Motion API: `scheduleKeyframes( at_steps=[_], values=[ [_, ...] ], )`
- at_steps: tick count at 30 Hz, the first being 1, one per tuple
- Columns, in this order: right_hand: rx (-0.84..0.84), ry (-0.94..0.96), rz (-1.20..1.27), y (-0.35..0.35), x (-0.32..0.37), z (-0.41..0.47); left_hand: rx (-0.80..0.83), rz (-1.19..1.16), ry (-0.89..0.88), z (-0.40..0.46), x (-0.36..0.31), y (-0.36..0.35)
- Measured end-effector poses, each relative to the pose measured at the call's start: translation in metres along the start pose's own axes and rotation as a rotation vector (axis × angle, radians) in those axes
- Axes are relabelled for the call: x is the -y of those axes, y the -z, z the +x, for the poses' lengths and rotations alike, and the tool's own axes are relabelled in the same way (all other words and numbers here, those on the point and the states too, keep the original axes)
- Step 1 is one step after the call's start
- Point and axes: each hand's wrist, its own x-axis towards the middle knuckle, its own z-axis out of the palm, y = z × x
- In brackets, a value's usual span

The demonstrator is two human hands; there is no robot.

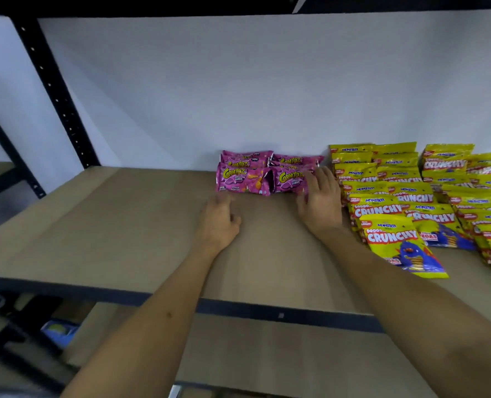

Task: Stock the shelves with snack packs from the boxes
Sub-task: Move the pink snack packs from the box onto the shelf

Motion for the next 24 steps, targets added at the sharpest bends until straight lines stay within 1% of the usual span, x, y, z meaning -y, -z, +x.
scheduleKeyframes(
  at_steps=[3,5,8,10,13,15,17,18,19,21,22,24],
  values=[
    [0.086,-0.04,-0.053,0.013,0.006,-0.019,0.051,0.084,-0.007,-0.014,-0.013,0.013],
    [0.183,-0.035,-0.043,0.026,0.017,-0.036,0.041,0.113,-0.037,-0.033,-0.016,0.02],
    [0.389,-0.059,-0.067,0.05,0.034,-0.066,0.031,0.179,-0.1,-0.074,-0.021,0.027],
    [0.445,-0.043,-0.044,0.067,0.043,-0.079,0.004,0.18,-0.129,-0.1,-0.027,0.032],
    [0.423,0.015,0.025,0.092,0.06,-0.099,-0.145,0.181,-0.139,-0.145,-0.039,0.04],
    [0.311,0.054,0.103,0.108,0.071,-0.126,-0.247,0.186,-0.167,-0.179,-0.041,0.04],
    [0.178,0.099,0.117,0.121,0.08,-0.165,-0.295,0.182,-0.211,-0.212,-0.037,0.034],
    [0.15,0.121,0.119,0.125,0.083,-0.187,-0.286,0.181,-0.216,-0.229,-0.035,0.03],
    [0.161,0.137,0.131,0.128,0.083,-0.209,-0.267,0.166,-0.217,-0.244,-0.033,0.025],
    [0.236,0.091,0.242,0.131,0.079,-0.253,-0.182,0.096,-0.212,-0.273,-0.027,0.008],
    [0.329,0.007,0.316,0.129,0.075,-0.276,-0.099,0.047,-0.19,-0.287,-0.024,-0.003],
    [0.589,-0.22,0.405,0.126,0.068,-0.317,0.134,-0.043,-0.074,-0.314,-0.011,-0.026]
  ],
)
